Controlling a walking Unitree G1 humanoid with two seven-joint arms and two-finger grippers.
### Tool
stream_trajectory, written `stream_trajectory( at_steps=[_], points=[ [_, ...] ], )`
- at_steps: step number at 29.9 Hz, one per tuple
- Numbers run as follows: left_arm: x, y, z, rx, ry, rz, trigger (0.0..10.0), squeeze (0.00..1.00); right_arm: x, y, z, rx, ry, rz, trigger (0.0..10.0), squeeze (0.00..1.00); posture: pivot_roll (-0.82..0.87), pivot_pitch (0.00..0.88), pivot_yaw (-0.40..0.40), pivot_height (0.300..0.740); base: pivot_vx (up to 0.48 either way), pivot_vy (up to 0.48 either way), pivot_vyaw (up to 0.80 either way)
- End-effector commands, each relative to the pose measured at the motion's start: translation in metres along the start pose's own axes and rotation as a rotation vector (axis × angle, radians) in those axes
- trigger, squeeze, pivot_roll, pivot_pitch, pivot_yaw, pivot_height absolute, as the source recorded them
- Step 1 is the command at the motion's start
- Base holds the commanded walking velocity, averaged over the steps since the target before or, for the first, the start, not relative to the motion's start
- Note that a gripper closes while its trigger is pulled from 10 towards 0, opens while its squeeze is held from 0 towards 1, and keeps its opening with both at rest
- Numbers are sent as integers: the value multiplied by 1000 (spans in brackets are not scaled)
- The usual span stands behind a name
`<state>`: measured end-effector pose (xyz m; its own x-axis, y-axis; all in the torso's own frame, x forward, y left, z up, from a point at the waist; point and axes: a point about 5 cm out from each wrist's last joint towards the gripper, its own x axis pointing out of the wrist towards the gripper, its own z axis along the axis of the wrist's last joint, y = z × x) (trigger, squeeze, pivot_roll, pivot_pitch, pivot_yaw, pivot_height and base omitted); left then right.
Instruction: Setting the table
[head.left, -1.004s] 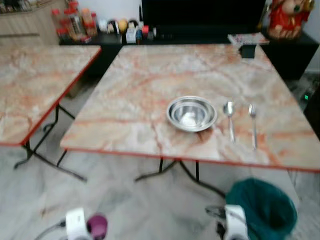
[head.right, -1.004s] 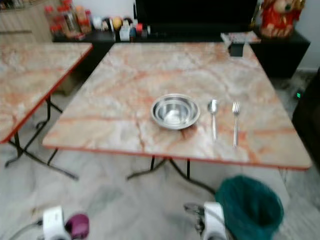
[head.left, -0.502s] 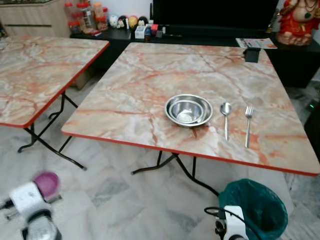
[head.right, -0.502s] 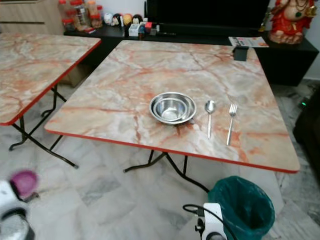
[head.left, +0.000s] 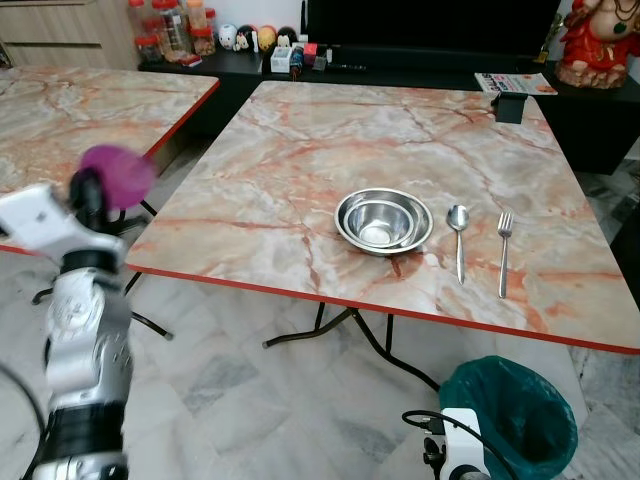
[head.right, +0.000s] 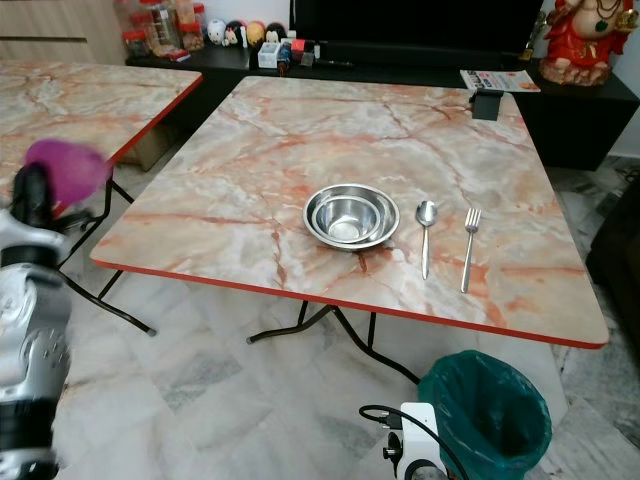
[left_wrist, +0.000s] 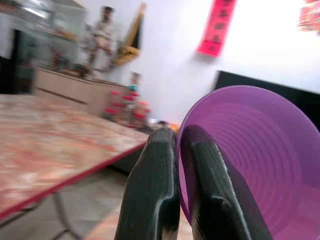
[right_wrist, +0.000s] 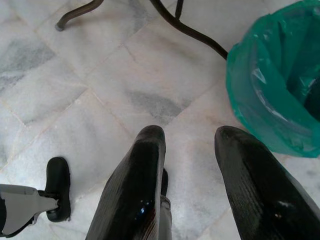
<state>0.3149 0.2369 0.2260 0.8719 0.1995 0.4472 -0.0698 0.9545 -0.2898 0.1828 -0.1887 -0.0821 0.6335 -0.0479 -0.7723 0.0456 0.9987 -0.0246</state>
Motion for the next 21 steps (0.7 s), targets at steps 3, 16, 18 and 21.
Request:
stream_trajectory(
  at_steps=[3, 16, 18, 21],
  points=[
    [9, -18, -11, -38, 144, -53, 10000, 0, 0, 3, -1, 22, 6, -6, 10000, 0, 72, 37, 49, 740, 0, 0, 0],
    [17, -51, -24, -100, 284, -169, 10000, 0, -2, 6, -13, 31, 53, -43, 10000, 0, 51, 38, 86, 731, 262, 0, 0],
    [17, -51, -24, -100, 289, -169, 10000, 0, -2, 6, -13, 33, 55, -43, 10000, 0, 51, 38, 86, 723, 315, 0, 0],
    [17, -49, -23, -98, 296, -167, 10000, 0, -2, 6, -14, 35, 55, -43, 10000, 0, 57, 37, 89, 714, 321, 0, 0]
  ],
)
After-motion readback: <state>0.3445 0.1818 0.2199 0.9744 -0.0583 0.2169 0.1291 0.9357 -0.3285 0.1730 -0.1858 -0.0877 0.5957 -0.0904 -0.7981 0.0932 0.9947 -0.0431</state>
